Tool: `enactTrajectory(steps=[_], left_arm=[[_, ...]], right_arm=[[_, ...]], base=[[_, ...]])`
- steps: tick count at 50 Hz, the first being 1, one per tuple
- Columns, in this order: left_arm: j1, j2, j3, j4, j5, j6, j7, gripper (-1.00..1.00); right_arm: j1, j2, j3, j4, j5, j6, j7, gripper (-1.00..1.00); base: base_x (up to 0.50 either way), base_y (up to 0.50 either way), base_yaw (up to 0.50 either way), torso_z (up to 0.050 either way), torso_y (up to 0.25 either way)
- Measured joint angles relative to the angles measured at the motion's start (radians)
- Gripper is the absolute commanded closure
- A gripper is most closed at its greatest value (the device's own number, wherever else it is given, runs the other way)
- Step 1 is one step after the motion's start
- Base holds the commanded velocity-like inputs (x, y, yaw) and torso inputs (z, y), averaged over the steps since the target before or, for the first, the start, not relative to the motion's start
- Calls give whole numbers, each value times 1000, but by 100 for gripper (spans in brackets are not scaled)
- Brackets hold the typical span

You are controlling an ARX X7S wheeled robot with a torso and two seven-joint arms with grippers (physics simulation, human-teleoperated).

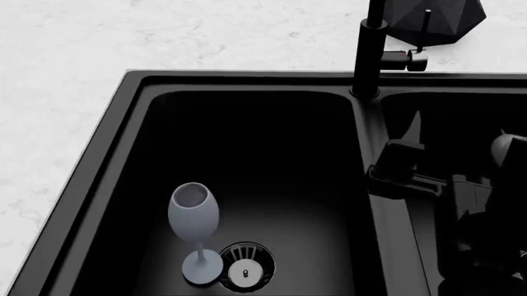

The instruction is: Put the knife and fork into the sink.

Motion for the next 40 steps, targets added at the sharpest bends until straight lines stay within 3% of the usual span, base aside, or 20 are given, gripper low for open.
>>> enactTrajectory(steps=[18, 40], left_arm=[[56, 220, 162, -73, 2, 81, 227, 100], [149, 368, 372, -198, 103, 187, 514, 100]], right_arm=[[-6, 1, -11, 5, 3, -11, 3, -100], [-16, 7, -14, 11, 7, -24, 8, -100]], base=[[0, 0, 0, 0, 0], [0, 0, 0, 0, 0]])
